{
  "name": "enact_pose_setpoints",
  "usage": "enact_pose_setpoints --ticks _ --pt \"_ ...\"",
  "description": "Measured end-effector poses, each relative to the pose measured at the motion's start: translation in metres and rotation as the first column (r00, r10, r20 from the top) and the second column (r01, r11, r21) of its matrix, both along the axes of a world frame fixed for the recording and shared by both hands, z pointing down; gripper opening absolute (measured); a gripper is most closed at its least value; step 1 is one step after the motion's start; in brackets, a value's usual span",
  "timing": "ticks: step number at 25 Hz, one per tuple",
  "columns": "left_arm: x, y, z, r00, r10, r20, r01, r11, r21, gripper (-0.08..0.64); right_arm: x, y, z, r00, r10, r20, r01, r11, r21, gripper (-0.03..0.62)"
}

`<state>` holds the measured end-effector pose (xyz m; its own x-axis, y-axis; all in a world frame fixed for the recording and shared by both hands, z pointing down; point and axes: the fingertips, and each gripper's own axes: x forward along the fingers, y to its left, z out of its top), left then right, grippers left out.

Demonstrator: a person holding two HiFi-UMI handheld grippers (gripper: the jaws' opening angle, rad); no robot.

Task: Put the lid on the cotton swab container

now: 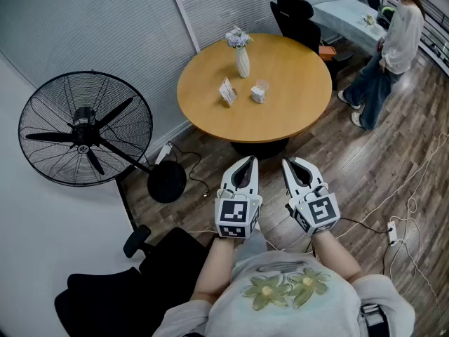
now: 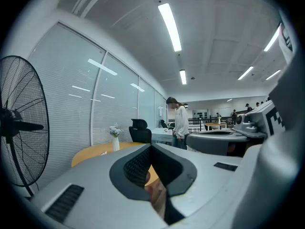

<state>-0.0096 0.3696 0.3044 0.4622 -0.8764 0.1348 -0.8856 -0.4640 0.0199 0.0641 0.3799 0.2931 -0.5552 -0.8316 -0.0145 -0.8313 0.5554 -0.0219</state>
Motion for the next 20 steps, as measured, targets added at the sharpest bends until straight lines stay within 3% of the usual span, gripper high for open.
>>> enact_pose_setpoints --ticks 5,20 --pt "-0.017 -0.029 0.014 1.0 0.006 -0.009 -0.006 1.0 -0.013 0.0 -0.018 -0.028 0.013 1.0 0.007 -0.016 -0.007 1.0 -0.015 -0.002" --pt "-0.041 -0.1 0.035 0.991 0.133 0.007 -0.133 0.991 -0.033 0.0 -0.042 -0.092 0.04 0.993 0.12 -0.007 -0.12 0.991 -0.053 -0.002"
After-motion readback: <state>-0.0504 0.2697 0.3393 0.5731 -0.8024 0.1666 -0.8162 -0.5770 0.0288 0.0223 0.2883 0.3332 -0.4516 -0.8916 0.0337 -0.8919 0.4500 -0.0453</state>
